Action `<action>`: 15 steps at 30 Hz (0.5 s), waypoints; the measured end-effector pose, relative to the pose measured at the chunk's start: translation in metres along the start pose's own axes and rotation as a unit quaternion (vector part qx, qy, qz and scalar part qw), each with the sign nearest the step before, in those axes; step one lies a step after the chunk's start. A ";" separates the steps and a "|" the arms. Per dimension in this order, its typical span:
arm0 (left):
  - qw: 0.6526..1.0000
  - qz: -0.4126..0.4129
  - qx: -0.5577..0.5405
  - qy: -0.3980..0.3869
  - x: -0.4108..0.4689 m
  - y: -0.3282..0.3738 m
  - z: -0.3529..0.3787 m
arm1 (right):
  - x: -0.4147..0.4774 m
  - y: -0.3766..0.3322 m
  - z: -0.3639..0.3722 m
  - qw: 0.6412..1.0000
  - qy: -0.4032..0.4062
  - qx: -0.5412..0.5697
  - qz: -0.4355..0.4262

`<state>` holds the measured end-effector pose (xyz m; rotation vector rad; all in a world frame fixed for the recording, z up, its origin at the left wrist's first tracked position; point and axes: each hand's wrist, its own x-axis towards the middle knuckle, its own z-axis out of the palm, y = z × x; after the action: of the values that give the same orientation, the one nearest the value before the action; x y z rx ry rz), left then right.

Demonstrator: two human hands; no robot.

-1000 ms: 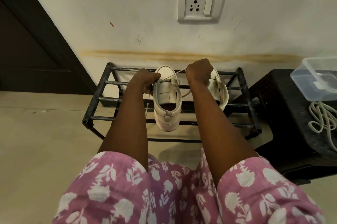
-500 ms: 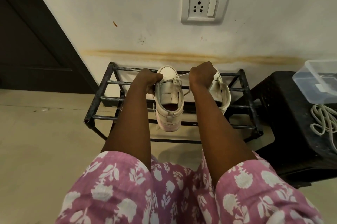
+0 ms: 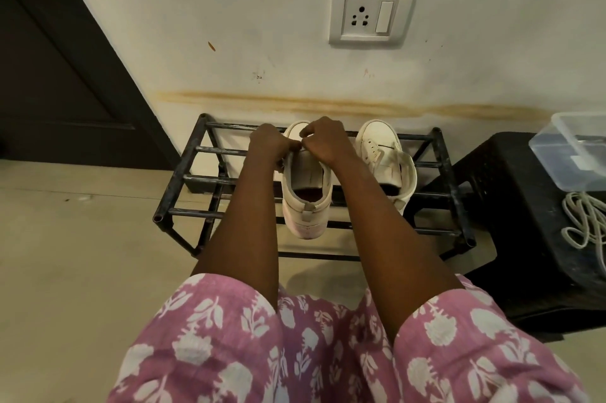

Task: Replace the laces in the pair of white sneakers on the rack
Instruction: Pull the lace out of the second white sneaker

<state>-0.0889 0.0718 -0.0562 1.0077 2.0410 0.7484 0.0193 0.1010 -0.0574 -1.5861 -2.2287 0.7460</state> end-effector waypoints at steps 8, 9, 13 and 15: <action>0.998 0.024 0.040 0.031 0.003 -0.001 0.002 | 0.004 -0.001 0.018 0.999 0.020 -0.047 0.014; 0.998 0.026 0.043 0.029 0.004 0.000 0.003 | 0.004 0.000 0.017 0.998 0.033 -0.046 0.016; 0.999 0.029 0.038 0.018 0.006 0.000 0.002 | 0.008 0.005 0.002 0.989 0.120 0.037 0.081; 0.999 0.024 0.030 0.018 0.007 -0.001 0.001 | 0.010 0.013 -0.011 0.970 0.171 0.092 0.144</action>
<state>-0.0916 0.0770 -0.0598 1.0889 2.0875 0.7379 0.0318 0.1163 -0.0566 -1.8058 -1.6621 0.6691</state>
